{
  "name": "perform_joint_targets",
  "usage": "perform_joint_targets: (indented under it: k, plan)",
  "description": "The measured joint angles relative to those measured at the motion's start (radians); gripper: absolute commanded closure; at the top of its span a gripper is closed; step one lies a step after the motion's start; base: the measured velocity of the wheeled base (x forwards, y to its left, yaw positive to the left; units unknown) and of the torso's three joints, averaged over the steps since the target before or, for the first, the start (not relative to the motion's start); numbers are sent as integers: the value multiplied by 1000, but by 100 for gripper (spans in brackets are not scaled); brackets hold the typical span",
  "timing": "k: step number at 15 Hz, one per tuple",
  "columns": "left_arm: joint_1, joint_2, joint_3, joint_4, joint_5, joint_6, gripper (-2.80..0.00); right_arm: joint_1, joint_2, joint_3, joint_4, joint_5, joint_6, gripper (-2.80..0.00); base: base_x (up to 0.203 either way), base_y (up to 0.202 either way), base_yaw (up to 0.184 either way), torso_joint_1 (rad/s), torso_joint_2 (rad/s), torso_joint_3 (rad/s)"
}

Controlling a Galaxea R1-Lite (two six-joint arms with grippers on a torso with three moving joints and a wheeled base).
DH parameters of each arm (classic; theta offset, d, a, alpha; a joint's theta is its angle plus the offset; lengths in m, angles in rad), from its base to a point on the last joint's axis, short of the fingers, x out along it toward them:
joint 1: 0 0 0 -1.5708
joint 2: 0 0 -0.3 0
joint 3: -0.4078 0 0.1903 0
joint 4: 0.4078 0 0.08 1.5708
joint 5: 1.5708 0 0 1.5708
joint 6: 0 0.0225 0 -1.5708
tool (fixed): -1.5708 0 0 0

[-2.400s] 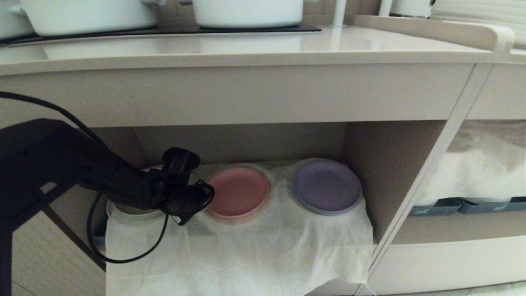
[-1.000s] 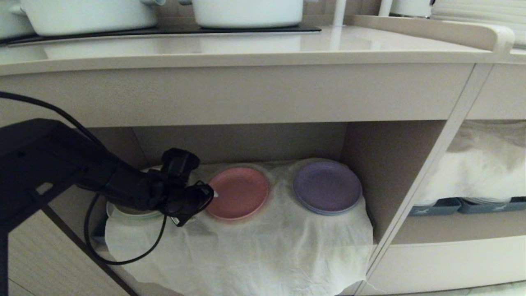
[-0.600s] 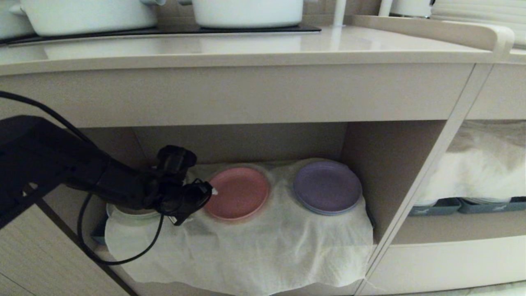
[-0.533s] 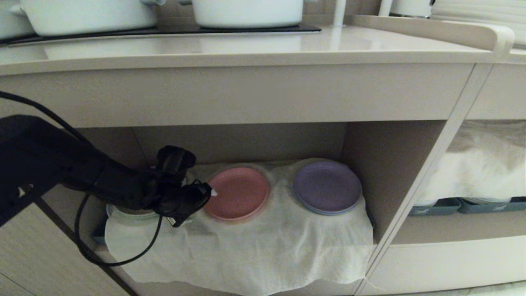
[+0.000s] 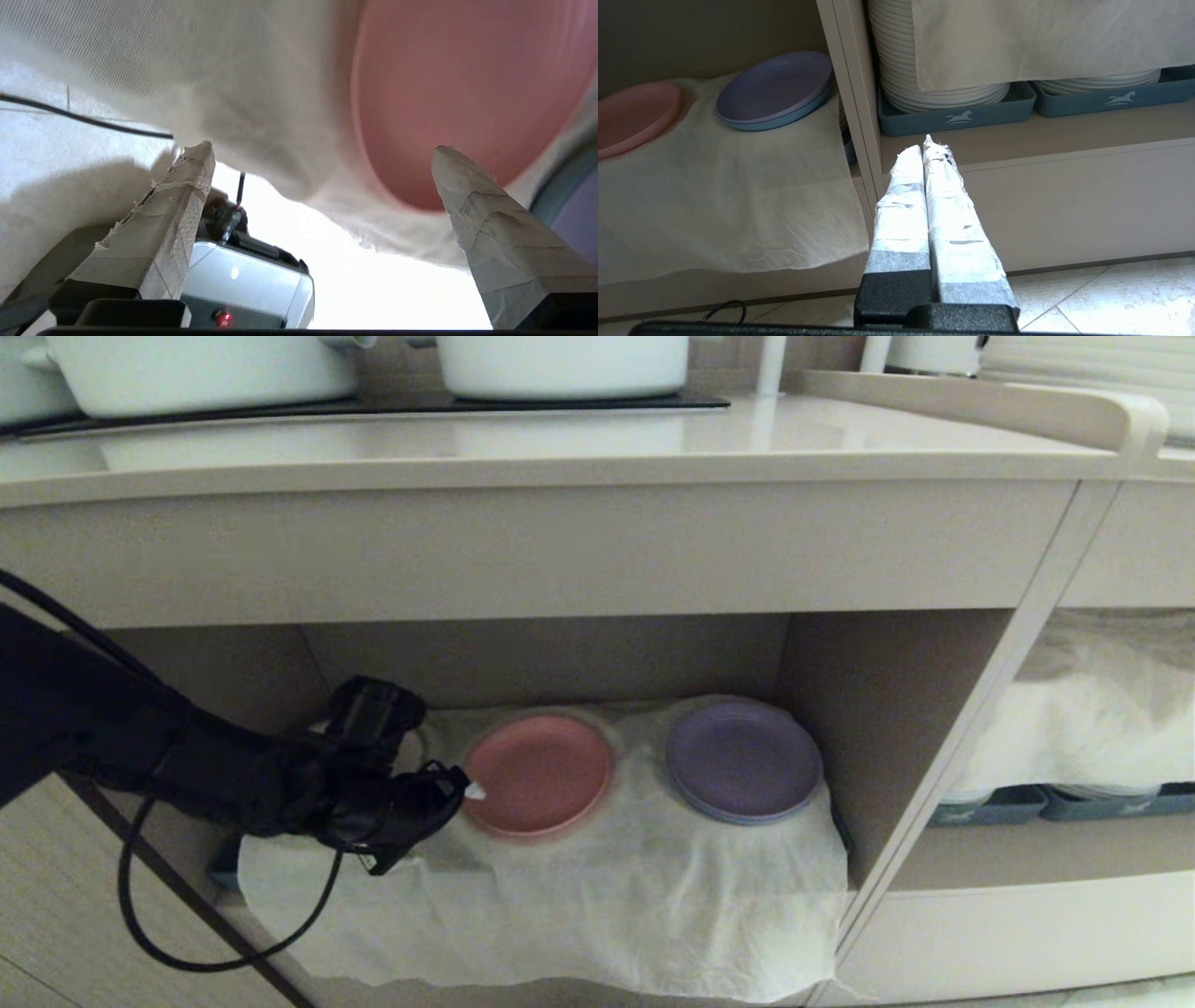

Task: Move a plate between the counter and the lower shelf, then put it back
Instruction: Put the plate in the cupboard, then pick up the plate in the cupboard

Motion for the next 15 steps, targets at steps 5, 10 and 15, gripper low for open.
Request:
perform_joint_targets:
  k: [5, 10, 15]
  plan:
    - [-6, -67, 58, 3, -4, 13, -280, 0, 0, 0, 0, 1, 0, 0, 0, 0, 0, 0, 0, 0]
    - [-30, -154, 136, 9, -4, 22, 0, 0, 0, 0, 0, 0, 0, 0, 0, 0, 0, 0, 0, 0]
    - [-36, -237, 206, 8, -4, 22, 0, 0, 0, 0, 0, 0, 0, 0, 0, 0, 0, 0, 0, 0]
